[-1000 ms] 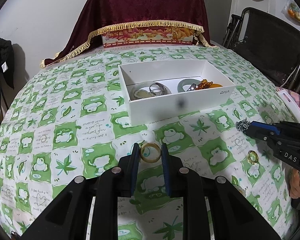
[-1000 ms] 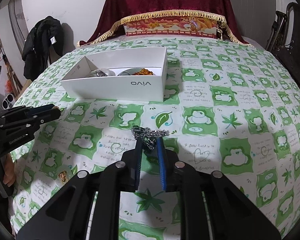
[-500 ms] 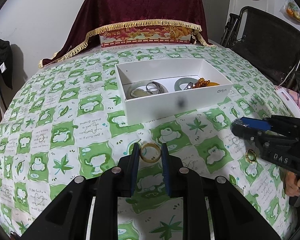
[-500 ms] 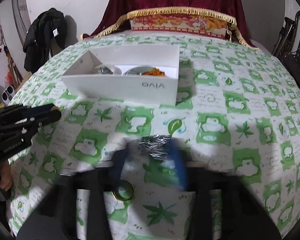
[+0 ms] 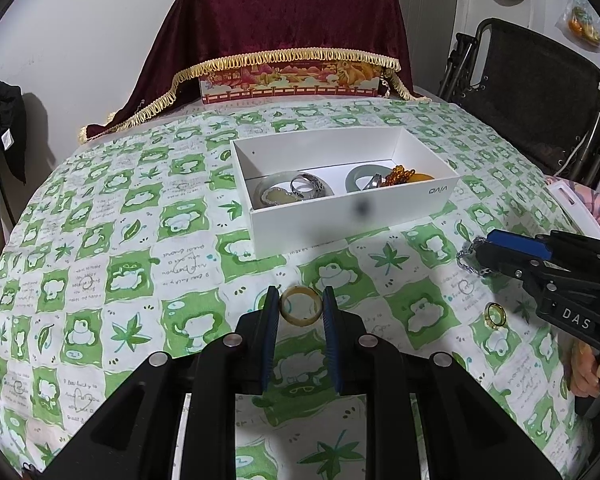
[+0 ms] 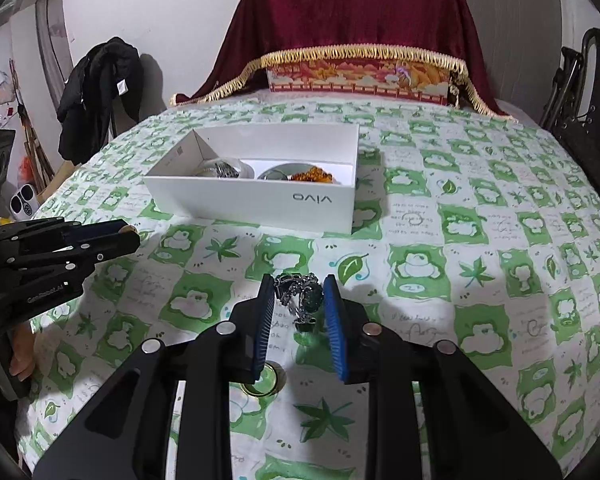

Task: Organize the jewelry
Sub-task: 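Lift the yellow ring and silver chain toward the white box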

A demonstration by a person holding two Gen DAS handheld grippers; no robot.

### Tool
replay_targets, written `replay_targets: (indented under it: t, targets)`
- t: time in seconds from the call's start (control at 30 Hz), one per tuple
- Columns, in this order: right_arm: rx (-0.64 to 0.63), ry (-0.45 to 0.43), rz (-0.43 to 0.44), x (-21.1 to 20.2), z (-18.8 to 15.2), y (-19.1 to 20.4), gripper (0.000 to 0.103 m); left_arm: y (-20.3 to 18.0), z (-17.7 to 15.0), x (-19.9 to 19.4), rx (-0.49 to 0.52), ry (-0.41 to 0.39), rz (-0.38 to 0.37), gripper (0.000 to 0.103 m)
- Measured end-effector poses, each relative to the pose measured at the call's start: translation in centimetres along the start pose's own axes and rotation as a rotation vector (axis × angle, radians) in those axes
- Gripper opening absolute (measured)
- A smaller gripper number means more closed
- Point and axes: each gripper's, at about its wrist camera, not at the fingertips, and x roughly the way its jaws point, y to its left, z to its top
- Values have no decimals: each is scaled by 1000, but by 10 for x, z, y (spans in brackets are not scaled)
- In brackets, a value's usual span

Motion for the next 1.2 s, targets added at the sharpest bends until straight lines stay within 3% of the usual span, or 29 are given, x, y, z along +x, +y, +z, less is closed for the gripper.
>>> replay_targets:
  t: [0.3,0.6,0.97,1.2]
  targets:
    - [20,-43,-1,-10,2,-4,24,2,2,-10,-8,-47,-5,22]
    - [105,-91,54,-26,14,-15,24,2,12,-24,-34,-96,-11,22]
    - [117,-191,141,-42,94,-9,24,10,75,-27,-40,-153,-48,22]
    - [171,-121,218,3,118,-14,24,23,104,6,-87,-124,-65,22]
